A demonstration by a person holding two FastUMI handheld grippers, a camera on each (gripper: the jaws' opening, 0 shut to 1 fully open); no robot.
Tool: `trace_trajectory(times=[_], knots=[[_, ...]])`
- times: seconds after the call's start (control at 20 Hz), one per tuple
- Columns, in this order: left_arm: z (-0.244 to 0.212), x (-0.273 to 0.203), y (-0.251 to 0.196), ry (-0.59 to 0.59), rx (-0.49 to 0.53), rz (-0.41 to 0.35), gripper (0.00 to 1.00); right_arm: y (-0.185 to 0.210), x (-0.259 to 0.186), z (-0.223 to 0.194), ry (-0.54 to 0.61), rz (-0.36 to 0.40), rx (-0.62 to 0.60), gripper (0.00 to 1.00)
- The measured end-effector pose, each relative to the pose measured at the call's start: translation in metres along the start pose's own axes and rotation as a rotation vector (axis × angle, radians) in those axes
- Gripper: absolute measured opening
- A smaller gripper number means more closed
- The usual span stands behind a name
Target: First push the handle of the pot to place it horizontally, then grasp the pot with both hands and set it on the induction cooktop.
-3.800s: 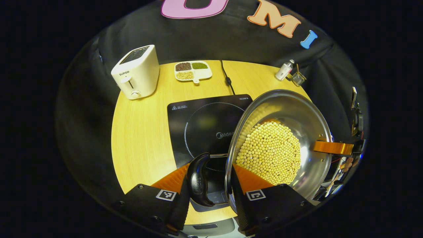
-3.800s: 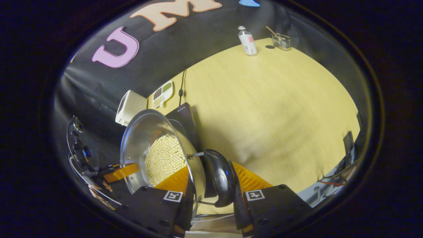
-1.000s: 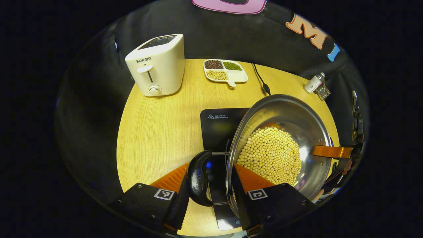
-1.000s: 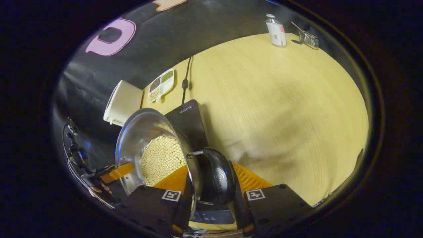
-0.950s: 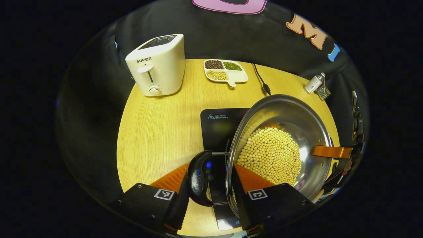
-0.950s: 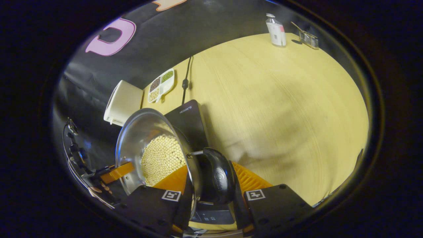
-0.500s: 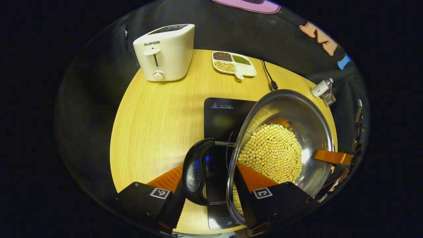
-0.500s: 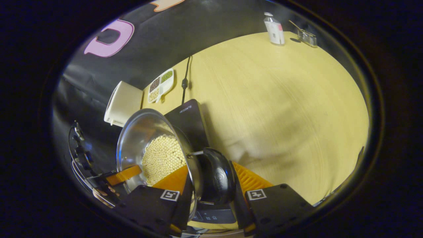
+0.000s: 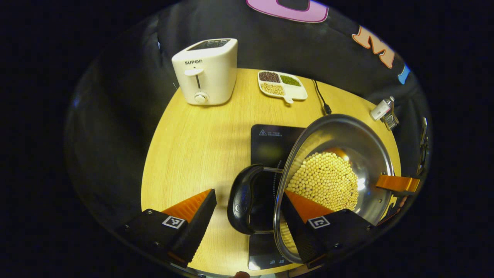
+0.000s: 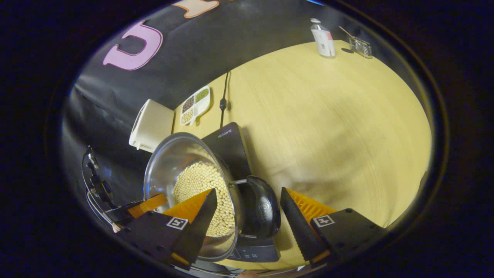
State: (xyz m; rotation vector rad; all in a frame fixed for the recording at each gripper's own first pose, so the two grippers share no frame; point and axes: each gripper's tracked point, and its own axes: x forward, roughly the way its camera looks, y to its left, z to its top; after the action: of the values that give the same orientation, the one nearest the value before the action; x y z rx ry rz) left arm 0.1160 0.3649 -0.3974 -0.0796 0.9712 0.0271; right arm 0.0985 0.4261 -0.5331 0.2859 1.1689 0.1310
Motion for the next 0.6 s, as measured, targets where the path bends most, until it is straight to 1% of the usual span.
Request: trace_trajectory(times=[0.05, 0.1, 0.15, 0.2, 0.25, 0.3, 0.35, 0.45, 0.5, 0.55, 0.6], knots=[[0.005, -0.006, 0.001, -0.025, 0.012, 0.01, 1.0, 0.002, -0.004, 0.006, -0.027, 0.01, -0.004, 1.0], [0.01, -0.011, 0.001, -0.052, 0.026, 0.02, 1.0, 0.004, -0.009, 0.011, -0.054, 0.018, -0.007, 1.0], [0.015, -0.017, 0.002, -0.075, 0.039, 0.034, 0.99, 0.004, -0.013, 0.017, -0.082, 0.02, -0.013, 0.94], [0.019, -0.023, 0.004, -0.096, 0.041, 0.056, 0.99, 0.002, -0.019, 0.021, -0.115, 0.015, -0.022, 0.94], [0.022, -0.029, 0.006, -0.116, 0.039, 0.08, 1.0, -0.001, -0.026, 0.027, -0.145, 0.006, -0.034, 1.0], [0.026, -0.036, 0.008, -0.141, 0.035, 0.103, 0.99, -0.004, -0.034, 0.03, -0.173, -0.001, -0.048, 0.94], [0.029, -0.043, 0.008, -0.166, 0.028, 0.122, 0.99, -0.005, -0.043, 0.033, -0.2, -0.006, -0.06, 1.0], [0.035, -0.058, 0.006, -0.214, 0.018, 0.147, 0.99, -0.011, -0.061, 0.04, -0.249, -0.019, -0.089, 1.0], [0.037, -0.066, 0.004, -0.235, 0.018, 0.155, 0.99, -0.015, -0.072, 0.043, -0.275, -0.03, -0.109, 0.93], [0.038, -0.074, 0.001, -0.254, 0.012, 0.164, 0.99, -0.018, -0.083, 0.045, -0.297, -0.043, -0.129, 0.93], [0.039, -0.082, -0.003, -0.268, 0.0, 0.169, 0.99, -0.02, -0.094, 0.047, -0.317, -0.054, -0.146, 1.0]])
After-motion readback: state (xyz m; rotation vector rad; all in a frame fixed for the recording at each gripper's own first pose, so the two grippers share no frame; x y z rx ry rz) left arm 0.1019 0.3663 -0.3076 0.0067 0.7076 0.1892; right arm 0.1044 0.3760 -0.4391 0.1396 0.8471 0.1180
